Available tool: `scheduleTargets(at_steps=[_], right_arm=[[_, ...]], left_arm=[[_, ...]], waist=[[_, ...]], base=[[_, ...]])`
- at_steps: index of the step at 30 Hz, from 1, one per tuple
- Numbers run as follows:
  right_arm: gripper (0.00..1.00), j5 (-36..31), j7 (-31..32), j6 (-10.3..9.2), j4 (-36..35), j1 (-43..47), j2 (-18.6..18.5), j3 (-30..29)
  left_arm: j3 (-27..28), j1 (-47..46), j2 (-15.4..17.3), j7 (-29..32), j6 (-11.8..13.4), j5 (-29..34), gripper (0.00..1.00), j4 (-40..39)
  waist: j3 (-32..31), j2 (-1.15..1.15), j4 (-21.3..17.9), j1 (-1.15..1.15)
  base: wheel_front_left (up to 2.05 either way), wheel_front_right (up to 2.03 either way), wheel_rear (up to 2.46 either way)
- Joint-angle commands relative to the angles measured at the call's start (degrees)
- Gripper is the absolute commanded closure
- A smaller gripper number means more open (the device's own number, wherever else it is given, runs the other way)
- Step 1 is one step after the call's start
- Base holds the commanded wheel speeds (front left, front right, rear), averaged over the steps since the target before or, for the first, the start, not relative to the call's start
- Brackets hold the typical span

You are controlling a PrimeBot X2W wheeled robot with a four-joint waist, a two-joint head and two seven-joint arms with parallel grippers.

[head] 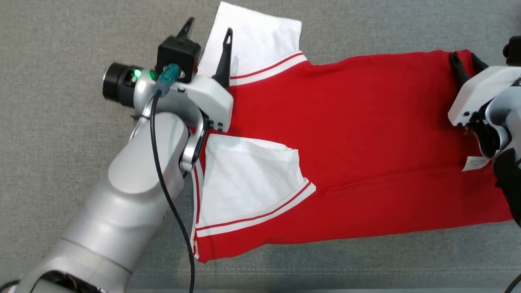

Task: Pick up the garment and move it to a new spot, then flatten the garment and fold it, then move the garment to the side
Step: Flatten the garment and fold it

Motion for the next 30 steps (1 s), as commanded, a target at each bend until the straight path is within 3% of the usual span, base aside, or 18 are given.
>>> scheduleTargets(at_steps=[1,6,9,11,19,30], right_arm=[[0.56,0.35,-0.09,-0.16,0.08,-0.60,-0.41,1.25],[0.65,0.09,-0.16,-0.16,2.11,-2.50,0.25,2.29],[0.78,-0.41,-0.53,-0.16,3.10,-3.73,0.95,3.10],[1.00,-0.58,-0.54,-0.16,3.42,-4.33,1.32,3.71],[1.00,-0.17,-0.18,-0.16,3.14,-4.99,2.74,6.39],[1.00,2.41,0.59,-0.16,1.07,-4.71,3.19,9.98]], left_arm=[[1.27,-3.95,0.93,0.48,-1.00,0.55,0.00,0.74],[1.11,-8.55,0.21,2.69,-2.77,-0.07,0.00,5.80],[0.77,-12.08,-0.34,4.34,-3.73,-0.19,0.00,9.73],[0.53,-14.09,-0.82,5.71,-4.35,-0.45,0.00,12.47],[-0.19,-19.23,-1.94,8.34,-6.22,-1.34,0.00,21.49],[-0.16,-25.01,-2.06,10.42,-5.66,-1.90,0.00,31.10]], waist=[[1.50,0.00,0.12,0.00],[2.86,0.00,-0.80,0.00],[3.74,0.00,-1.61,0.00],[4.29,0.00,-2.16,0.00],[5.14,0.00,-4.30,0.00],[6.23,0.00,-7.53,0.00]], base=[[0.00,0.00,0.00],[0.00,0.00,0.00],[0.00,0.00,0.00],[0.00,0.00,0.00],[0.00,0.00,0.00],[0.00,0.00,0.00]])
